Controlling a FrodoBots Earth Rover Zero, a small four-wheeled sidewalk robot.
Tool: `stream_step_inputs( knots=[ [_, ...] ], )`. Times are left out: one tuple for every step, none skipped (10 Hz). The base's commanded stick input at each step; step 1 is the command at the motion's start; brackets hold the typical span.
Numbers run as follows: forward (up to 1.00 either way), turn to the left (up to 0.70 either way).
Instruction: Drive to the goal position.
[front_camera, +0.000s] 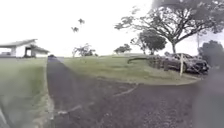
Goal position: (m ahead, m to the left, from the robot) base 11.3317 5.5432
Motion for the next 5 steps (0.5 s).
stream_step_inputs(
  knots=[
    [0.0, 0.7],
    [0.0, 0.7],
    [0.0, 0.7],
    [0.0, 0.7],
    [0.0, 0.7]
  ],
)
